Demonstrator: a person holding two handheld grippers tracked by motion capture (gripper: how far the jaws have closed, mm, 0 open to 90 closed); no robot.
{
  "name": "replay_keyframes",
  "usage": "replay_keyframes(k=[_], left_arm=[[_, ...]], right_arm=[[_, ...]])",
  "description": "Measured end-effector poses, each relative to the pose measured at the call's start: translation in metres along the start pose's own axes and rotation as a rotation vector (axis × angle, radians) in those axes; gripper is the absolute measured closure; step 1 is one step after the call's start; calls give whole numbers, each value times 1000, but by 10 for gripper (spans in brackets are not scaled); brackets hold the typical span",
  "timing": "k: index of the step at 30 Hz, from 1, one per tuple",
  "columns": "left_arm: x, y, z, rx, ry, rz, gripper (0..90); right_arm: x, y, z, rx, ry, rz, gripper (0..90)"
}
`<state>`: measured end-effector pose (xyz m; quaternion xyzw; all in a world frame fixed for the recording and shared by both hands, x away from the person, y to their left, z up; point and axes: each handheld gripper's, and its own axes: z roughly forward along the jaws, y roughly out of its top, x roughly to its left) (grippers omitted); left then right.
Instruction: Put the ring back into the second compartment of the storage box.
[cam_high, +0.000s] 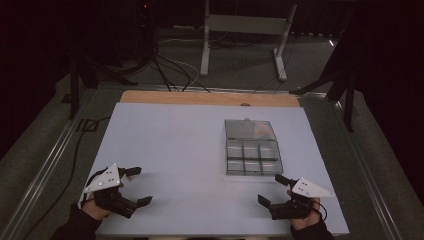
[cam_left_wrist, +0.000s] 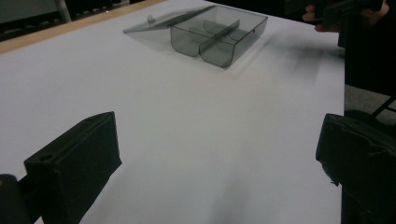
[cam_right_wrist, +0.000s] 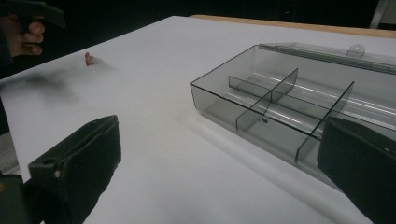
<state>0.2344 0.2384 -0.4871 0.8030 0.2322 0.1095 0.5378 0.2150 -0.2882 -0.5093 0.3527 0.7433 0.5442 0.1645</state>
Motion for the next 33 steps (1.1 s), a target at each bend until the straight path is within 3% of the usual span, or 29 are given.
replay_keyframes(k=[11,22,32,33], left_arm=[[11,6,-11,-23,35,-18,2],[22,4,-17,-17,78,-39,2],[38,-1,-28,-21,140,-84,3],[41,-3,-31,-15,161,-87,3]], right_arm=[[0,0,0,-2,3,6,0],[-1,0,0,-4,2,9,0],[-1,0,0,-3,2,15,0],[-1,0,0,0,2,11,0]])
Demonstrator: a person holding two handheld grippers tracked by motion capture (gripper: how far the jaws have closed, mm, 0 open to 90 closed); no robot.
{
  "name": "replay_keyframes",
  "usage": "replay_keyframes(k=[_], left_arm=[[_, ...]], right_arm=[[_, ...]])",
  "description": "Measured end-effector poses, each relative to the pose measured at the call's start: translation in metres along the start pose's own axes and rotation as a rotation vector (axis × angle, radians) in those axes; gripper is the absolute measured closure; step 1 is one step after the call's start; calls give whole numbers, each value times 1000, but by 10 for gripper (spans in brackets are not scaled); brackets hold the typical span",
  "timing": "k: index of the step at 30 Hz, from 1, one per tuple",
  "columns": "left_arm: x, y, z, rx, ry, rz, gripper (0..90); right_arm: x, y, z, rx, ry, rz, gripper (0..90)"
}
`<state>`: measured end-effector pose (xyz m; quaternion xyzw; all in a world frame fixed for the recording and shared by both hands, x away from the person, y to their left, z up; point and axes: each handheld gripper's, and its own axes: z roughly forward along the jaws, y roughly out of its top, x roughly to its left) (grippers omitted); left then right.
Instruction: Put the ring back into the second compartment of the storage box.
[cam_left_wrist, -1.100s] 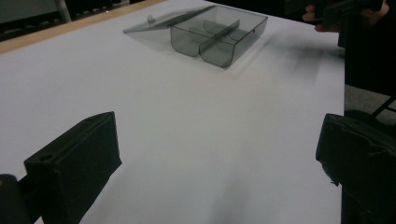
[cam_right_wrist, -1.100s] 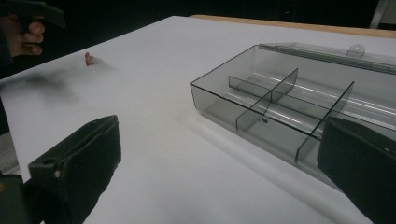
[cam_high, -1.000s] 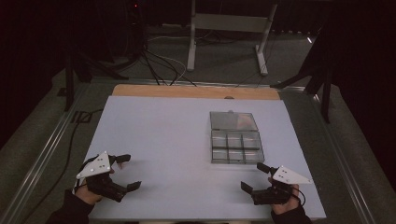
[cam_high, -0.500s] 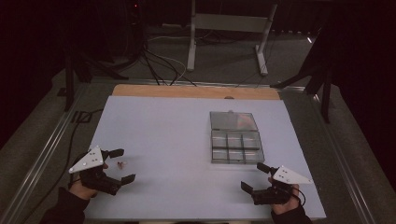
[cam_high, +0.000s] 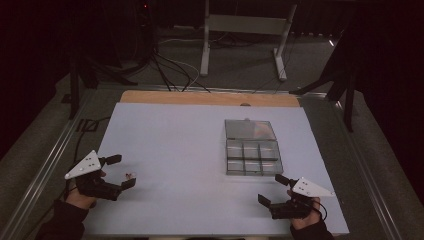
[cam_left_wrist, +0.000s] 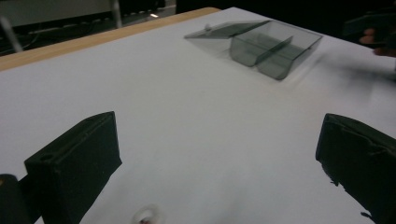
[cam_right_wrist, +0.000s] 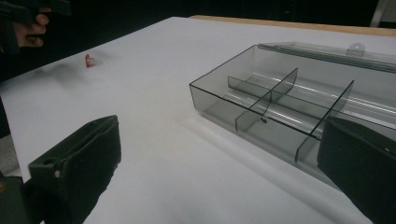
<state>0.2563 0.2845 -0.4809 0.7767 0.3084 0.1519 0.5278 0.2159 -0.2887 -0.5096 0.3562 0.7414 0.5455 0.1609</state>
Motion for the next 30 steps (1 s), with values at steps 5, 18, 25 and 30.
replay_keyframes(k=[5,18,25,30], left_arm=[[9,-6,-2,20,34,-21,3],[20,-22,7,111,68,-84,10],[21,-25,13,169,94,-84,10],[20,-27,17,210,94,-88,10]], right_arm=[[0,0,0,3,2,-2,0],[0,0,0,10,3,-2,0],[0,0,0,10,4,1,0],[-1,0,0,8,3,6,0]])
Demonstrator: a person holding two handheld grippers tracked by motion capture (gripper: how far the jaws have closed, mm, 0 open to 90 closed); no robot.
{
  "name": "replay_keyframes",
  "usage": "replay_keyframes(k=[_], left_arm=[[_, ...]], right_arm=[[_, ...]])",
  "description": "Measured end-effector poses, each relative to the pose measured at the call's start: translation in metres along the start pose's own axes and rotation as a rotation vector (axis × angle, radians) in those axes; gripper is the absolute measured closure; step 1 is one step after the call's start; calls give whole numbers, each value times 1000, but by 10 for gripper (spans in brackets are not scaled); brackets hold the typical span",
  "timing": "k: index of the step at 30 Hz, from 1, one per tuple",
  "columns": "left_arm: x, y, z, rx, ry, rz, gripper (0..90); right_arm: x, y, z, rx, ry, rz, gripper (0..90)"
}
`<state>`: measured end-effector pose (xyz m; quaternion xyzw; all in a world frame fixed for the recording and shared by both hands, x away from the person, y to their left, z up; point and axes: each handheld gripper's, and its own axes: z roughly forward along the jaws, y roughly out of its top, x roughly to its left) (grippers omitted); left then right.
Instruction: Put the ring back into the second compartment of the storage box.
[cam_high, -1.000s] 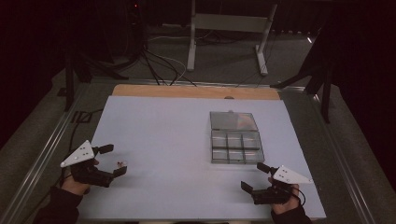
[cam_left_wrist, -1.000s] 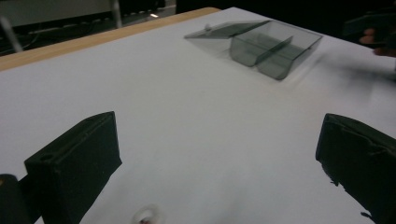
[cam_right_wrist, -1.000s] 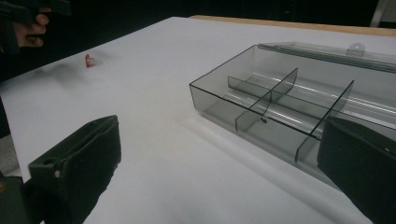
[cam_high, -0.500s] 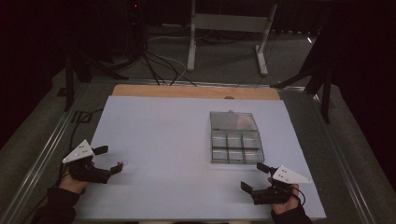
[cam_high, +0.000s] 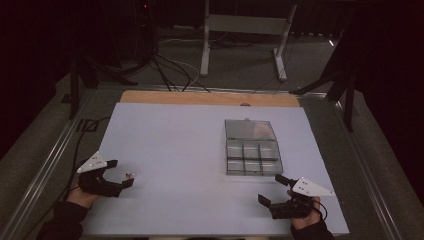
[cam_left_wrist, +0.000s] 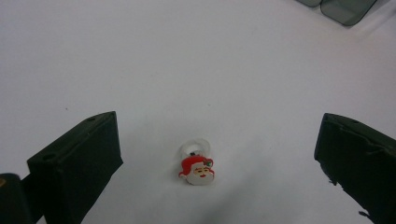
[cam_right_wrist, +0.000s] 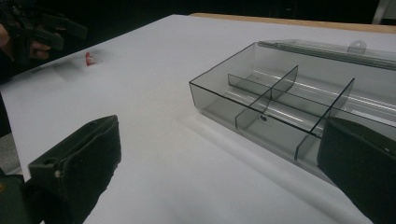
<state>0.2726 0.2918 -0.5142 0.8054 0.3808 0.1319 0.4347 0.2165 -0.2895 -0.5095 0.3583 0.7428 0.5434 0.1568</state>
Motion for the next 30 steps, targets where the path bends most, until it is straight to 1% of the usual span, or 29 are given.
replay_keyframes(k=[3,5,7,10,13,15,16,17,18,20,22,24,28,30], left_arm=[[0,-1,3,17,-1,-2,10],[-1,-2,5,35,14,5,10],[-1,-2,7,46,18,14,11],[-1,-3,9,57,5,-8,26],[-1,-3,10,70,0,-19,39],[0,-3,10,84,4,-29,45],[0,-3,11,93,7,-28,50],[0,-3,11,102,10,-21,61],[0,-3,12,107,22,-18,71],[-1,-4,11,106,23,-13,96],[-1,-3,11,114,40,-6,158],[-2,-3,13,133,46,6,167],[-3,-4,15,150,52,18,216],[-2,-5,15,152,48,16,238]], right_arm=[[1,0,0,4,2,-7,0],[0,0,0,3,2,-3,0],[1,0,0,2,2,-8,0],[0,0,0,2,2,-4,0],[0,0,0,2,2,-8,0],[0,0,0,2,4,-6,0],[0,0,0,1,4,-4,0],[0,0,0,1,4,-3,0],[0,0,0,2,4,-6,0],[0,0,0,2,4,-7,0],[0,0,0,0,4,-2,0],[0,0,0,2,4,-7,0],[0,0,0,0,2,-3,0],[0,0,-1,-4,3,-7,0]])
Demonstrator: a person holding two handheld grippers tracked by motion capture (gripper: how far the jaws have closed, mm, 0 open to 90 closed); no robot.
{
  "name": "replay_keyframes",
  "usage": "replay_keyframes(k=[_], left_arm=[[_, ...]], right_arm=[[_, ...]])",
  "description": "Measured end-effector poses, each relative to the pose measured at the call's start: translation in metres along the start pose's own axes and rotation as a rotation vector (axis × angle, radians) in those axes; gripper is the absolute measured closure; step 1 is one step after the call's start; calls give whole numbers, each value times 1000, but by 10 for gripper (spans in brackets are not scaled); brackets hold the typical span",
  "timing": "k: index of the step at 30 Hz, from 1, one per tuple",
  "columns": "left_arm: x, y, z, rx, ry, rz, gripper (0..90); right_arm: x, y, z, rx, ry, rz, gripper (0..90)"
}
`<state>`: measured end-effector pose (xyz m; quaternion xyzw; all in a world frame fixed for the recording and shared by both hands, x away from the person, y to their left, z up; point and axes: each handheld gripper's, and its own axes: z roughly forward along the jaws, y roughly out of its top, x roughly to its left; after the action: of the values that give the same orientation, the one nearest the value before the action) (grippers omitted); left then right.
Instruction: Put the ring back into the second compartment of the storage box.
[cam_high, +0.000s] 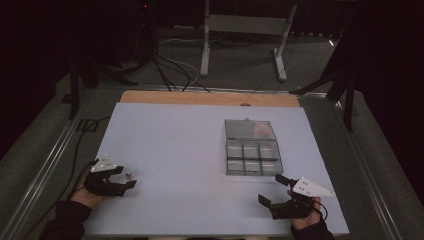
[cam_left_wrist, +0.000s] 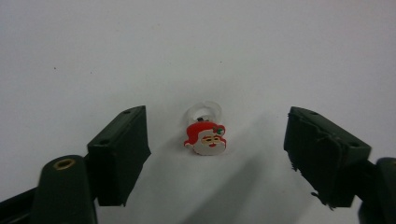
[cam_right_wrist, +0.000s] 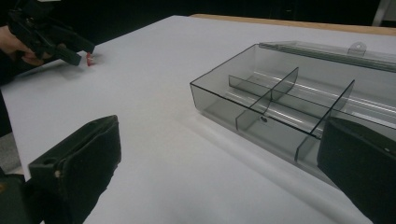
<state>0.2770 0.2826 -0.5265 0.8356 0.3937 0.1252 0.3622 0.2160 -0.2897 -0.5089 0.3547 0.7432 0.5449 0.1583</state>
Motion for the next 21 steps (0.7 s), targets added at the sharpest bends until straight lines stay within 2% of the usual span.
replay_keyframes(k=[7,13,21], left_arm=[[0,-1,2,22,12,13,369],[-3,-1,4,33,22,45,480],[-2,0,7,41,41,47,594]], right_arm=[[0,0,0,2,1,-1,0],[0,0,0,2,-1,3,0],[0,0,0,0,-4,-3,0]])
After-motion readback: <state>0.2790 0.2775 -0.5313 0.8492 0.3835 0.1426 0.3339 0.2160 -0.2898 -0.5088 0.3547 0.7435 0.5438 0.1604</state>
